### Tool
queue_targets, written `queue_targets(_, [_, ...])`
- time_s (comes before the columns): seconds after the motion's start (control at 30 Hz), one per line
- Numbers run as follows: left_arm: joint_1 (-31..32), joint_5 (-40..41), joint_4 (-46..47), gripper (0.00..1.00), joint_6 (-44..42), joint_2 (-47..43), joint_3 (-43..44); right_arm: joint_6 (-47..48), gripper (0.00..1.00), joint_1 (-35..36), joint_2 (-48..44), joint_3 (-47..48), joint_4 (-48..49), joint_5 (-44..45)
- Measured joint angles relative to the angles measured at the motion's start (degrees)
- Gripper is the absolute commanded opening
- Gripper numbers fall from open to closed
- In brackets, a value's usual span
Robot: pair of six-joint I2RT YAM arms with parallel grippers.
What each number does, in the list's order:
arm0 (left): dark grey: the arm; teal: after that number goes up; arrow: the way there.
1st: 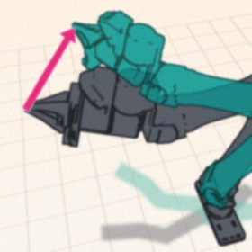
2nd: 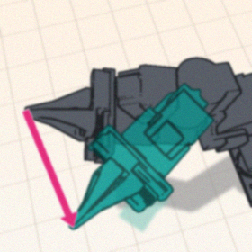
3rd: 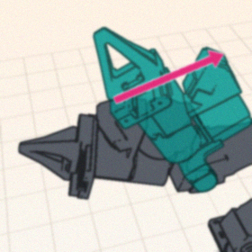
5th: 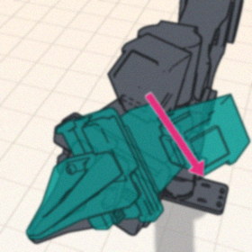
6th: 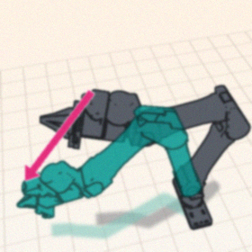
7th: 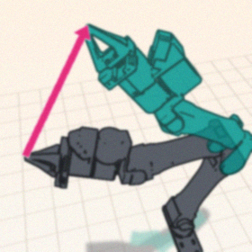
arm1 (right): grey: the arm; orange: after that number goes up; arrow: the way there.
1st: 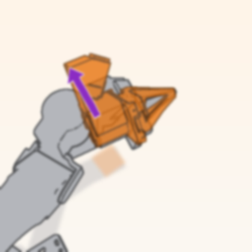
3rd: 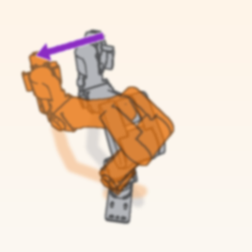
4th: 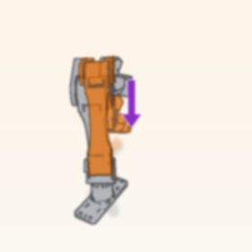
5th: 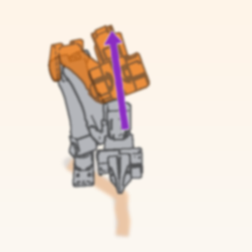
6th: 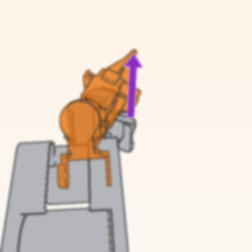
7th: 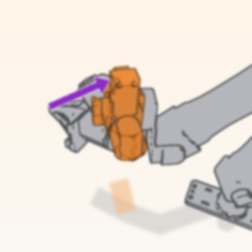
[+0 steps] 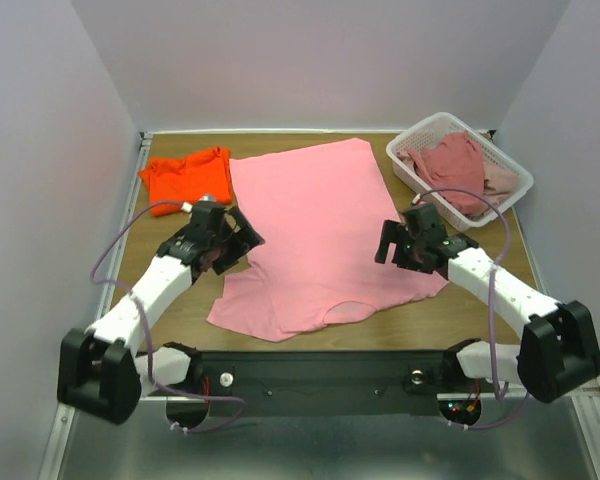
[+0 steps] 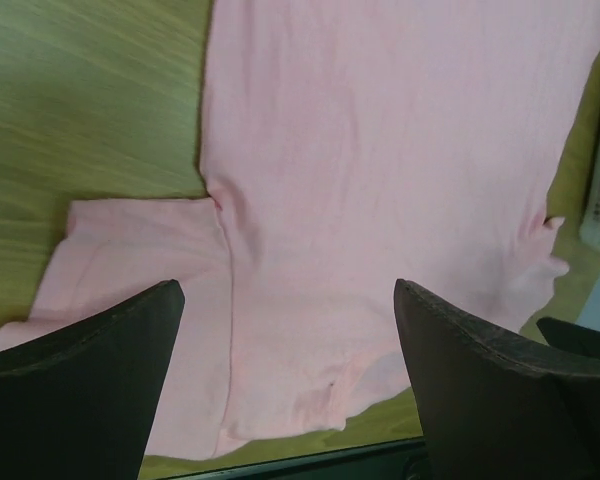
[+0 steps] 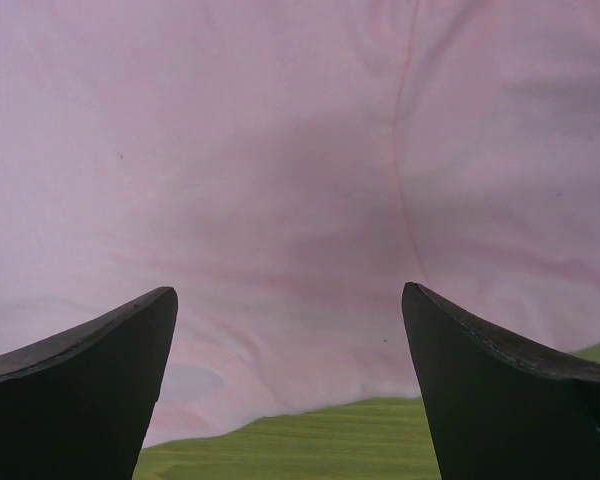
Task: Fold and stack the t-shirts
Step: Flatten the tshirt out
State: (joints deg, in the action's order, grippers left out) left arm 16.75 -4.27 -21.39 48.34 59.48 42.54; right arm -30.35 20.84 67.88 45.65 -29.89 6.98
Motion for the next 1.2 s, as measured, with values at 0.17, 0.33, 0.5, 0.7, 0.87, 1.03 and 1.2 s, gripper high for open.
queue_targets(0.17, [5.5, -0.7, 7.1, 0.98, -1.0, 18.7, 6.5, -2.3, 1.0, 3.4, 7.4, -2.6, 3.6, -1.0])
queue_targets(0.33, [9.7, -1.6, 12.3, 0.98, -1.9, 32.9, 10.1, -4.1, 1.0, 4.0, 15.4, -1.7, 5.6, 0.3])
queue_targets(0.5, [13.9, -2.0, 17.4, 0.98, -1.0, 35.2, 9.5, -3.7, 1.0, 4.1, 23.2, 5.1, 7.1, 2.3])
queue_targets(0.7, [25.5, -2.6, 29.6, 0.98, 7.4, 31.8, 0.0, 1.9, 1.0, 4.0, 38.4, 22.0, 9.2, 4.0])
queue_targets(0.87, [39.6, -7.9, 39.3, 0.98, 16.9, 32.8, -3.7, 9.8, 1.0, 3.9, 50.3, 37.9, 11.6, -1.9])
queue_targets(1.03, [48.8, -13.2, 43.0, 0.98, 20.6, 40.0, 2.4, 15.9, 1.0, 4.0, 61.8, 55.1, 13.1, -17.0])
queue_targets(1.2, [49.5, -11.5, 35.2, 0.98, 19.2, 42.1, 9.1, 18.6, 1.0, 4.0, 66.9, 62.9, 12.9, -25.7])
